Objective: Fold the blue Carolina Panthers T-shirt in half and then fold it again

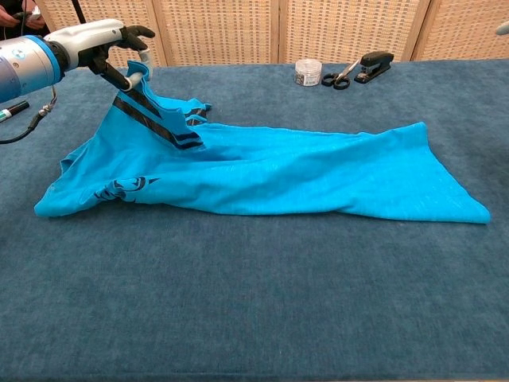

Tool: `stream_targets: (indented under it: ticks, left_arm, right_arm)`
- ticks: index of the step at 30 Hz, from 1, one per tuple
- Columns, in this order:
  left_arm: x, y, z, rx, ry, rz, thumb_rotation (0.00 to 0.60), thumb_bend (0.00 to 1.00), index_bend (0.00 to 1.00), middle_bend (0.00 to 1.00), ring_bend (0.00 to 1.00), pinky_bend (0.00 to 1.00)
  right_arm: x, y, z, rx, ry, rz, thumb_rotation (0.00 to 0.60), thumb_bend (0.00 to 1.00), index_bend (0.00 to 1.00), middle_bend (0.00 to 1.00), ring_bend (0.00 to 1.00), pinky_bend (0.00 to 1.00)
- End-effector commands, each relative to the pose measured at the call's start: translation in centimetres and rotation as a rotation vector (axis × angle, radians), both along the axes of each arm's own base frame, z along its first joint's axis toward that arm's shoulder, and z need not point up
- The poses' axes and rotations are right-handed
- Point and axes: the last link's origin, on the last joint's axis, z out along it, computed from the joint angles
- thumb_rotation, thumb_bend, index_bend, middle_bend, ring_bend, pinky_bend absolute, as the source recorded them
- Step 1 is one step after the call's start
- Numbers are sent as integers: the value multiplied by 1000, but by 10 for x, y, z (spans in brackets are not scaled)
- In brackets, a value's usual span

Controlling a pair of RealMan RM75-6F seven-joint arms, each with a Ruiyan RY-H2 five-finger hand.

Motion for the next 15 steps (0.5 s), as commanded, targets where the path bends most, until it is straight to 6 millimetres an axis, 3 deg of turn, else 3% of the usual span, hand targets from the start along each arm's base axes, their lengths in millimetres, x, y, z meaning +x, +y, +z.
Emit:
stream_targets:
  ticks: [1,6,15]
  left_arm:
    - [-6,8,0,11,-17,65,600,573,740,0,0,0]
    - [-5,18,2,32,-34,98,600,576,740,0,0,0]
    - [-8,32,1,56,-5,138,600,582,740,0,0,0]
  right_arm:
    - [-10,42,16,-32,38,16,600,0,0,0,0,0]
    - [-14,57,18,-58,107,24,600,0,0,0,0,0]
    - [-13,58,18,-71,115,31,600,0,0,0,0,0]
